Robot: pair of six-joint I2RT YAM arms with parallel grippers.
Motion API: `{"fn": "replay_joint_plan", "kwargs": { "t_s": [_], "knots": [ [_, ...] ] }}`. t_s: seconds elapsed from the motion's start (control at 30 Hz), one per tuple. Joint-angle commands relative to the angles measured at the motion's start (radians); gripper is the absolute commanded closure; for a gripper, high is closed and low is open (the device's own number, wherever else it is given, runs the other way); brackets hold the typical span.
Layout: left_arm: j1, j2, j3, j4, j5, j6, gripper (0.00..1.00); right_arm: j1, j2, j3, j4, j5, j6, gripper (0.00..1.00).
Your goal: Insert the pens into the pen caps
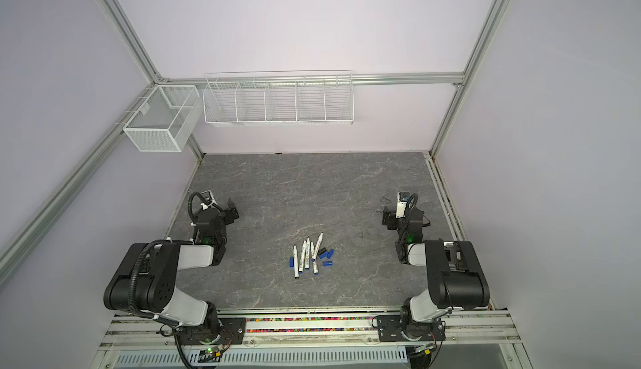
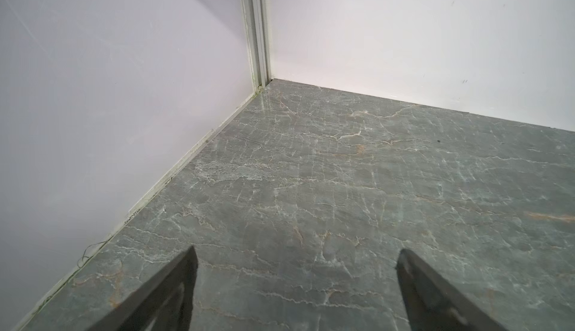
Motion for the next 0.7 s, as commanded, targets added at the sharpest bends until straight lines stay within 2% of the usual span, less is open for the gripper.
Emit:
{"fn": "replay_joint_plan", "kwargs": {
  "t_s": [0.0,0.67],
  "knots": [
    [0.002,0.012,-0.011,0.039,-0.003,0.015,0.01,-0.005,-0.006,0.012,0.006,-0.01,-0.011,0.12],
    [0.002,0.013,-0.01,0.044,-0.003,0.014,0.01,-0.007,-0.007,0.012,0.005,-0.014,-0.01,0.12]
  ]
}}
